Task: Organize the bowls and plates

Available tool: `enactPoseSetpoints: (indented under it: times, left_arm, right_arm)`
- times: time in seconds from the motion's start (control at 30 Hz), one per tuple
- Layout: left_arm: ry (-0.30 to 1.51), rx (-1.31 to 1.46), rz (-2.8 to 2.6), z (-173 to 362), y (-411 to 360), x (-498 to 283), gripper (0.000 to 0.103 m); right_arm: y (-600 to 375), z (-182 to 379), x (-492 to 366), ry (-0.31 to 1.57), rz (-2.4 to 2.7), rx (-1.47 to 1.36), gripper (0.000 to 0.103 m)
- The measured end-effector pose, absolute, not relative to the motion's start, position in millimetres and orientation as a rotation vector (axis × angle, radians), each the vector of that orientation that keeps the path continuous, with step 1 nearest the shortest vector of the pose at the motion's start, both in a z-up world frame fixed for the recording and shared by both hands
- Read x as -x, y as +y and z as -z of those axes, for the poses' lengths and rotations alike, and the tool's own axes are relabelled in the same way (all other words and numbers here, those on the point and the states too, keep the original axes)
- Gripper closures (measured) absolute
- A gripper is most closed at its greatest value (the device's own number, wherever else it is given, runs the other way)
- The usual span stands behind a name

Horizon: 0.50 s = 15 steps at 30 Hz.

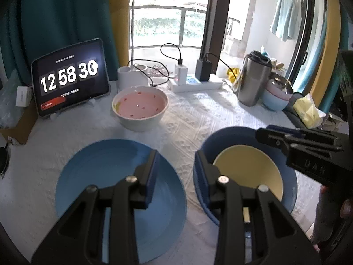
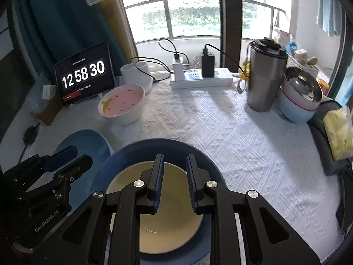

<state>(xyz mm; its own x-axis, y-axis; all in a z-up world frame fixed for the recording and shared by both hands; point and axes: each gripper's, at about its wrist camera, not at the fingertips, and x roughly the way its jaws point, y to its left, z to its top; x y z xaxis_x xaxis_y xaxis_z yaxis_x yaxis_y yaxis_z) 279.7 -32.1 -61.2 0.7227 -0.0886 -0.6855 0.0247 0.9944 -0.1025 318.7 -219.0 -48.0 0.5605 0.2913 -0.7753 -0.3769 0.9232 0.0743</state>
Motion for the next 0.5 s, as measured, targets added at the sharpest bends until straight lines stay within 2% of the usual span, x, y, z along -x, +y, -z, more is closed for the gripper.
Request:
enactPoseSetpoints:
  times: [0.33,0.4,0.47,0.5]
  left_arm:
    - [0.746,0.133,0.083,58,-16,-291,0.067]
    - [0.743,0.14,0.08,58,-12,-292,0.065]
    - [0.737,0.157,0.08,57,-5,-294,0.058]
    - [0.736,0.164,0.077,57,-2,-295,0.058]
  right_arm:
    - [-190,42,-324,0.895,-0.419,0.151,0.081]
    - [-184,42,-325,0.897,-0.423,0.155,0.081]
    - [-178,41,-328,0.898,-0.424,0.158,0.08]
    - [-175,41,-329,0.899,-0.425,0.162,0.077]
